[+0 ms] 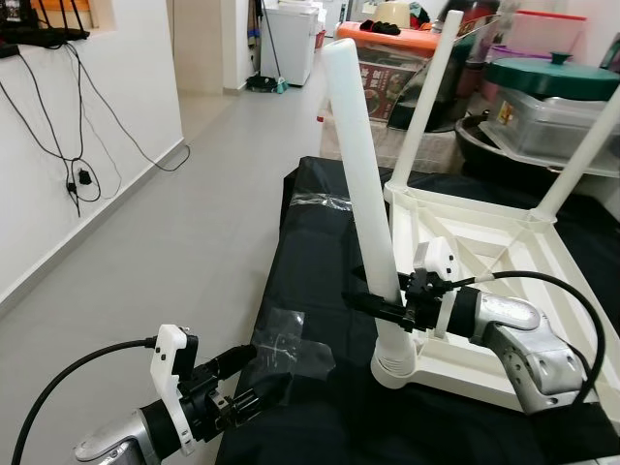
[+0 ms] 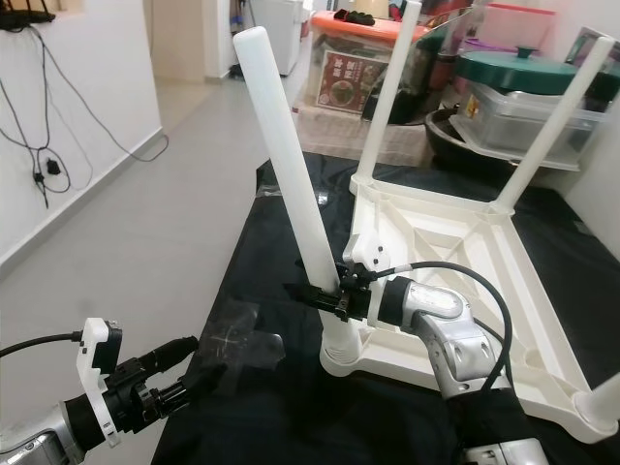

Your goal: Building children table

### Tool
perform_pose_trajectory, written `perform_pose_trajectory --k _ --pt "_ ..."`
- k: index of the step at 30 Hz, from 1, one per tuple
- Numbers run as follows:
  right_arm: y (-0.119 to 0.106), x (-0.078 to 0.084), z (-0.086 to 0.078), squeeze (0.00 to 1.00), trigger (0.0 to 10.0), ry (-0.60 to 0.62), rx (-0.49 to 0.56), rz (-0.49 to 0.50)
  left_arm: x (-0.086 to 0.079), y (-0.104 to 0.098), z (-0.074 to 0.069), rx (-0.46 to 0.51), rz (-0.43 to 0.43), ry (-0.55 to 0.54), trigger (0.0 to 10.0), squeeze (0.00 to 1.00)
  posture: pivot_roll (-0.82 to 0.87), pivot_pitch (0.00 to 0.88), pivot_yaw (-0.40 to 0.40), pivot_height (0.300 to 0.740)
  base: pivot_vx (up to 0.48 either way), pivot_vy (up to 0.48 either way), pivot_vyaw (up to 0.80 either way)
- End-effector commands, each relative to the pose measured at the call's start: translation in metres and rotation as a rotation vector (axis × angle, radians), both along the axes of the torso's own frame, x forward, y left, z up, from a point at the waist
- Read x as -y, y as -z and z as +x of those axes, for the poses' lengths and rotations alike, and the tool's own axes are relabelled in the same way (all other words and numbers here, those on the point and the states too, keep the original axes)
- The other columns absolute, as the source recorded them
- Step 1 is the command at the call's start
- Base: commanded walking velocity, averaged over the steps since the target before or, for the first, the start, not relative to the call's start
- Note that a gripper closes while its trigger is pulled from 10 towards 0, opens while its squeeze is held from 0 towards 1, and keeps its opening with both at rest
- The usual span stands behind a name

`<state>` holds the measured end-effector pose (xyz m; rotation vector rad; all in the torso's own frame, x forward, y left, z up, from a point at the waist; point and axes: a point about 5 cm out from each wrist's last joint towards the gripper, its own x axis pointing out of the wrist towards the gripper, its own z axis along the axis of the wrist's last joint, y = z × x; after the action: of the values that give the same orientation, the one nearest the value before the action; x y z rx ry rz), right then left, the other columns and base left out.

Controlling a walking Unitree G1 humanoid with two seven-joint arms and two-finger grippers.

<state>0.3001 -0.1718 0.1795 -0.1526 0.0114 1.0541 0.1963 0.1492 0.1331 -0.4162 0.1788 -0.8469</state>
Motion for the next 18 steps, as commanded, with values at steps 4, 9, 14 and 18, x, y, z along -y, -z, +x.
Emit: perform_pose_trajectory --k 4,9,14,18 --pt "0.019 0.000 -0.002 0.00 0.0 0.079 -0.046 0.043 0.002 0.002 0.003 -0.001 -0.007 -0.008 10.0 0.00 0.07 0.000 -0.103 0.740 0.000 0.000 0.00" --pt "0.029 0.003 -0.003 0.00 0.0 0.190 -0.071 0.085 0.001 0.002 0.005 0.003 -0.010 -0.013 10.0 0.00 0.06 0.000 -0.103 0.740 0.000 0.000 0.00" --pt "0.038 0.004 -0.003 0.00 0.0 0.285 -0.096 0.101 0.001 0.001 0.005 0.003 -0.013 -0.017 10.0 0.00 0.06 0.000 -0.103 0.740 0.000 0.000 0.00" --pt "0.054 0.008 -0.006 0.00 0.0 0.589 -0.142 0.140 0.001 0.001 0.006 0.005 -0.014 -0.025 10.0 0.00 0.05 0.000 -0.094 0.740 0.000 0.000 0.00"
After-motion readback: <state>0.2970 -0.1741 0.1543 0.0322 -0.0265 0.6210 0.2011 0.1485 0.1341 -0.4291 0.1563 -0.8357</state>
